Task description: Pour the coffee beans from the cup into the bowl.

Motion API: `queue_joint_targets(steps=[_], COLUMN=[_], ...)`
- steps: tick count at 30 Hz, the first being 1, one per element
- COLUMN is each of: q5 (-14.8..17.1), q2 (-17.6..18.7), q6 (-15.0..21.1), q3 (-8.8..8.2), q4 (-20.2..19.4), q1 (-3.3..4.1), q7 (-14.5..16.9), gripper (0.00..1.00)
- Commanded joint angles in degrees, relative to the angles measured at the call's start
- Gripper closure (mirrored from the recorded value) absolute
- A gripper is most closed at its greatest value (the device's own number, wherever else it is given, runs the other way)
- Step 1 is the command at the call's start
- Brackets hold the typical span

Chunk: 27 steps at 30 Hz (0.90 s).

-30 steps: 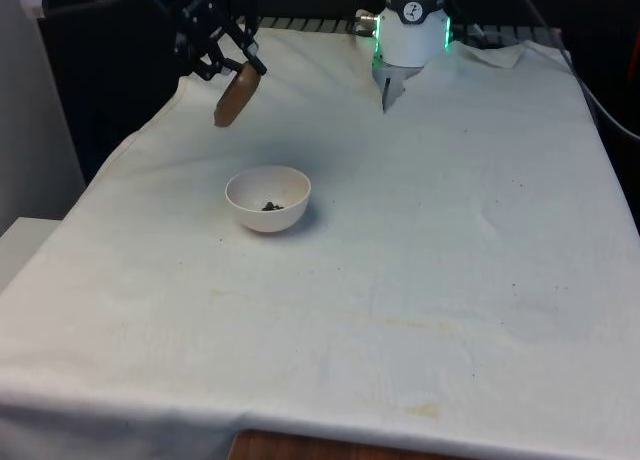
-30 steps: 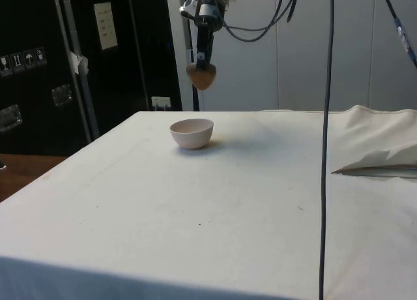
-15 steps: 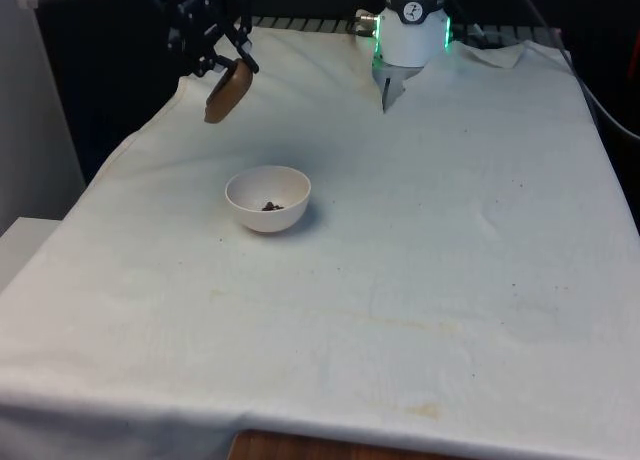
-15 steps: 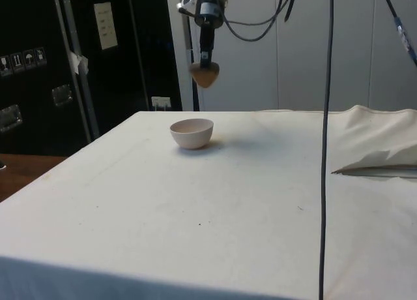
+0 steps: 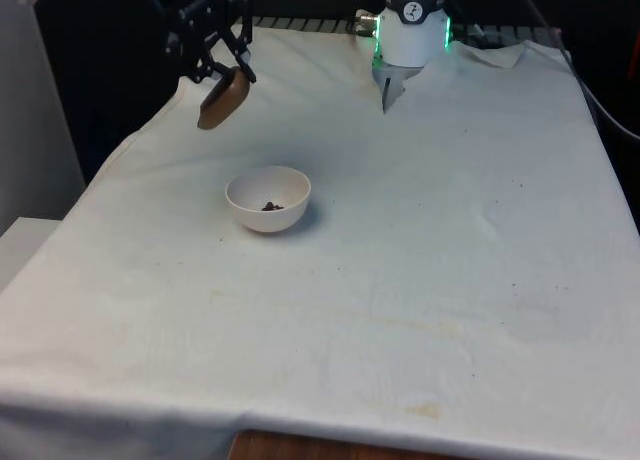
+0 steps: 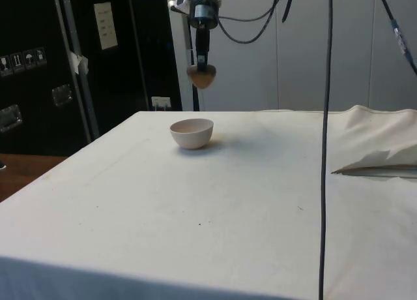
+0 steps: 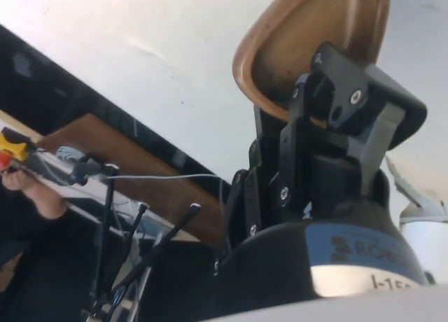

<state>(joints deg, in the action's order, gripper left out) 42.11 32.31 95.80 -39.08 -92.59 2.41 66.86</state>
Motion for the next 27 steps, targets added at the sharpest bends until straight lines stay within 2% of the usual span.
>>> queue_joint_targets(steps=[1, 8, 9, 10, 17, 18, 19, 20, 26, 27], q5=[-0.7, -2.9, -2.5, -3.2, -5.3, -4.9, -5.4, -5.6, -6.9, -6.4], q2=[0.3, 0.5, 0.2, 0.6, 0.4, 0.4, 0.4, 0.5, 0.9, 0.6], q6=[0.8, 2.9, 2.3, 3.1, 4.4, 3.5, 4.4, 4.4, 4.6, 4.4], q3=[-0.17, 0.97, 1.32, 1.09, 2.23, 2.64, 2.46, 2.75, 4.70, 4.93], q4=[0.3, 1.1, 0.9, 1.1, 1.6, 1.8, 1.8, 1.9, 3.2, 2.9], q1=[0.57, 0.80, 0.34, 0.86, 1.55, 0.92, 1.60, 1.72, 1.78, 1.32], q7=[-0.8, -2.6, -2.1, -2.8, -4.9, -4.5, -5.3, -5.7, -8.3, -7.6], gripper=[0.98, 0.98, 0.98, 0.98, 0.98, 0.98, 0.98, 0.98, 0.98, 0.98])
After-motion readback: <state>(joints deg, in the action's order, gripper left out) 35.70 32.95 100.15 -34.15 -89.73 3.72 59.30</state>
